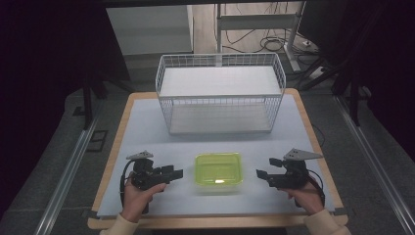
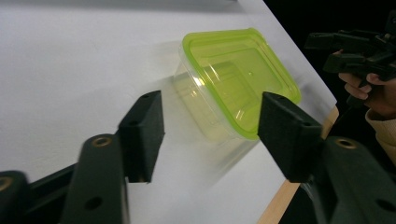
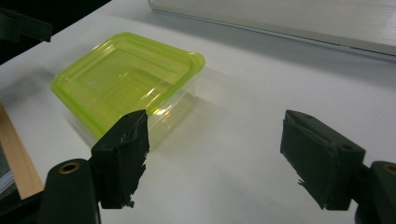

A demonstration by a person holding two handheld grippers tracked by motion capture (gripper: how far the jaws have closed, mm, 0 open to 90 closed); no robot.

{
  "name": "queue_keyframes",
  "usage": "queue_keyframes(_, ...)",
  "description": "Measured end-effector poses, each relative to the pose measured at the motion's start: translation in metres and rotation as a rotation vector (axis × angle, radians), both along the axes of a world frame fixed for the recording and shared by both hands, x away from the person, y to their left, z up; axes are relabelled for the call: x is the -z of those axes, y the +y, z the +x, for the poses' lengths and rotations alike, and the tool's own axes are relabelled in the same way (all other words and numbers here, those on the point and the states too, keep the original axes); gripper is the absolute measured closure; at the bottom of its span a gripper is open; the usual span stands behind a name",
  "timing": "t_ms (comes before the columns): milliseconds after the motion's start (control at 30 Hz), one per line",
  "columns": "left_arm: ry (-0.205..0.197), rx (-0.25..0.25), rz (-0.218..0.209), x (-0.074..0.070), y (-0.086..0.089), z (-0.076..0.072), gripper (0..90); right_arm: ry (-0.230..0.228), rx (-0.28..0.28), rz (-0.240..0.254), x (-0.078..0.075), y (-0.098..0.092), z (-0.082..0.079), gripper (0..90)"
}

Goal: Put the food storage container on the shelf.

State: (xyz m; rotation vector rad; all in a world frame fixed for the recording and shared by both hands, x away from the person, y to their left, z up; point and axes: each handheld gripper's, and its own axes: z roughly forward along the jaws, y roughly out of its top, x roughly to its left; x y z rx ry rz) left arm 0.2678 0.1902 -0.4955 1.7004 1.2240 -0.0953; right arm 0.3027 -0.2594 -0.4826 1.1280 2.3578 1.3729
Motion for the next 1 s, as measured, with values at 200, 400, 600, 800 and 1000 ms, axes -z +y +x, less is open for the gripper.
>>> queue_keyframes(200,0.014,0.004,-0.004,-0.001,0.002,-0.001,33.1,0.009,-0.019,0.022,-0.002,0.001,-0.001,26.7)
queue_keyframes(400,0.036,0.001,-0.006,-0.004,-0.001,-0.002,33.8,0.068,-0.05,0.04,-0.002,0.009,-0.002,29.9)
queue_keyframes(600,0.053,0.01,-0.019,-0.003,-0.004,0.0,33.1,0.123,-0.064,0.073,-0.003,0.02,0.0,31.1)
queue_keyframes(800,0.081,0.019,-0.023,0.0,-0.008,0.002,35.2,0.18,-0.066,0.099,-0.001,0.025,0.003,31.7)
queue_keyframes(1000,0.089,0.025,-0.03,0.003,-0.01,0.004,34.7,0.214,-0.074,0.112,0.002,0.03,0.006,32.5)
